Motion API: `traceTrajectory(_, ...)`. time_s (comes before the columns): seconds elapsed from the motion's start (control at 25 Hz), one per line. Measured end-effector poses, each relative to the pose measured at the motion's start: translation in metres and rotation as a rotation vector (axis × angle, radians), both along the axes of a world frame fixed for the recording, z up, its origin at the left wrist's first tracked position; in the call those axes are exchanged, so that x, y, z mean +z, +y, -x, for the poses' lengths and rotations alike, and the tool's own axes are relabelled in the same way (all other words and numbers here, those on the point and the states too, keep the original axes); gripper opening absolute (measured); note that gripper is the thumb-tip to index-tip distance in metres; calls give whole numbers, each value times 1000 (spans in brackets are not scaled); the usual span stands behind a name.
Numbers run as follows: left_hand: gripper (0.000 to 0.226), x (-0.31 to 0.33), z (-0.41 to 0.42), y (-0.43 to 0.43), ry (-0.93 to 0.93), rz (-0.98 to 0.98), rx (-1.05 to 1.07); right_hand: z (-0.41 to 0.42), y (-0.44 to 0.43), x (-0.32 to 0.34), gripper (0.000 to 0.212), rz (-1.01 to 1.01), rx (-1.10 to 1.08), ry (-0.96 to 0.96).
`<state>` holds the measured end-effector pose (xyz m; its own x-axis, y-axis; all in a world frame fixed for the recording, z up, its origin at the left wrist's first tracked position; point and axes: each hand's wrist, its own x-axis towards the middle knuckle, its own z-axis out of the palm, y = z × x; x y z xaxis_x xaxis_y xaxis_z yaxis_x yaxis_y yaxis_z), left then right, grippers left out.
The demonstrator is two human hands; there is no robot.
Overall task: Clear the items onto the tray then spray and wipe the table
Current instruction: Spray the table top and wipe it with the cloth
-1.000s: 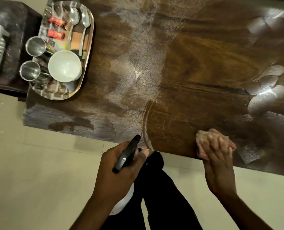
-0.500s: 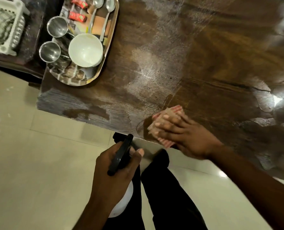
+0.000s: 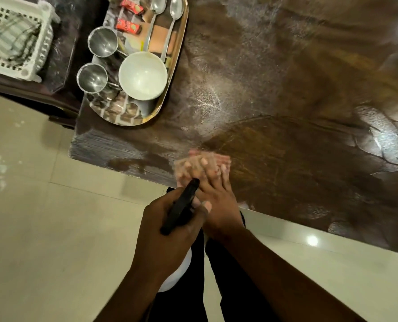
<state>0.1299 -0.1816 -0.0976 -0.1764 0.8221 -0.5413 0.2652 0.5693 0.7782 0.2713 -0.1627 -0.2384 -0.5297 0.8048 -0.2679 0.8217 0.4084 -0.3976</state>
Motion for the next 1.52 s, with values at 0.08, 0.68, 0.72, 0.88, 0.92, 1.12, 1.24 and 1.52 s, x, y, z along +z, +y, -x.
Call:
traceTrajectory(0.08,6,0,8,4,7,-4,-15,-53,-13,-4,63,-42,304,-20)
traceTrajectory(0.68,15,-7,40,33,6,48,-26,20,42,4,55,-23,344,38)
traceTrajectory(0.72,17,-8,41,36,-22,40,-14,-4,67,6,57,-64,415,42)
traceTrajectory(0.88,22,-12,45,47,-91,39,40,-103,154,9,70,-100,-208,-72)
traceTrajectory(0.92,24,-12,45,50,-90,48,46,-111,168,12,70,-109,-483,-53)
traceTrajectory(1.12,23,-10,45,67,-52,32,43,7,156,6,67,-111,-833,-85)
traceTrajectory(1.24,26,-11,49,77,-18,6,12,56,77,0,55,-7,0,-45)
traceTrajectory(1.52,38,-15,56,101,-21,-43,-16,-55,198,8,70,-112,354,-80)
